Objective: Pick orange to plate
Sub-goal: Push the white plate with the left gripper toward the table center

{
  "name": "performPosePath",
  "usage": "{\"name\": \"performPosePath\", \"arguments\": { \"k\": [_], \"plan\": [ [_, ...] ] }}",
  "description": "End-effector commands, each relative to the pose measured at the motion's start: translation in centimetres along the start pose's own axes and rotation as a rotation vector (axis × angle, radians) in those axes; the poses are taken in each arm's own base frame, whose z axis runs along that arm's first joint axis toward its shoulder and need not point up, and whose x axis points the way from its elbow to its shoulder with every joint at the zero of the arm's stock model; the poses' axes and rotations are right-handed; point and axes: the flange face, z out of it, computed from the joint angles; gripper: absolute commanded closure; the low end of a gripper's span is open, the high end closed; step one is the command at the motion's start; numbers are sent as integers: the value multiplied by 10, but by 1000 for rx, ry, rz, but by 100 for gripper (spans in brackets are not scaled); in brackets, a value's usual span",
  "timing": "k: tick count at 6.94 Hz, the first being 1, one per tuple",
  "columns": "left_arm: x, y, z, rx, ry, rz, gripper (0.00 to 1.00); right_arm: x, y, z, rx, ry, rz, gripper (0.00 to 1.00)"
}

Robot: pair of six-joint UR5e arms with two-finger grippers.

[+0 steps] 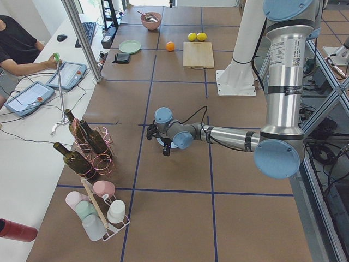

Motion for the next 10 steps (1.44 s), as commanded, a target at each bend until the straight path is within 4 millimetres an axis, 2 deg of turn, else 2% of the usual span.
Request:
{"name": "performPosePath", "arguments": {
  "k": [1, 2, 3, 4, 5, 6, 7, 8, 9, 10],
  "plan": [
    [-2, 0, 8, -13, -7, -4, 55, 1, 0, 1, -3, -2, 3, 0],
    [5, -6, 6, -4, 2, -2, 88, 1, 0, 1, -3, -2, 3, 0],
    [15, -14, 4, 5, 10, -18, 100, 1, 0, 1, -3, -3, 3, 0],
    [27, -19, 2, 8, 23, -23, 100, 0, 0, 0, -1, -5, 1, 0],
    [52, -26, -15, 25, 67, 9, 100, 0, 0, 0, 0, -3, 0, 0],
    [89, -35, -35, 3, 165, 26, 100, -1, 0, -1, 2, -3, -3, 0],
    [143, -63, -61, 15, 242, -73, 100, -3, 0, -1, 3, -14, -4, 0],
    [209, -98, -90, 37, 312, -190, 100, -4, 0, -1, 4, -20, -5, 0],
    [300, -98, -84, -20, 368, -241, 100, -3, 0, -1, 5, -20, -6, 0],
    [352, -95, -51, -38, 352, -283, 100, -4, 0, -2, 6, -23, -7, 0]
  ]
}}
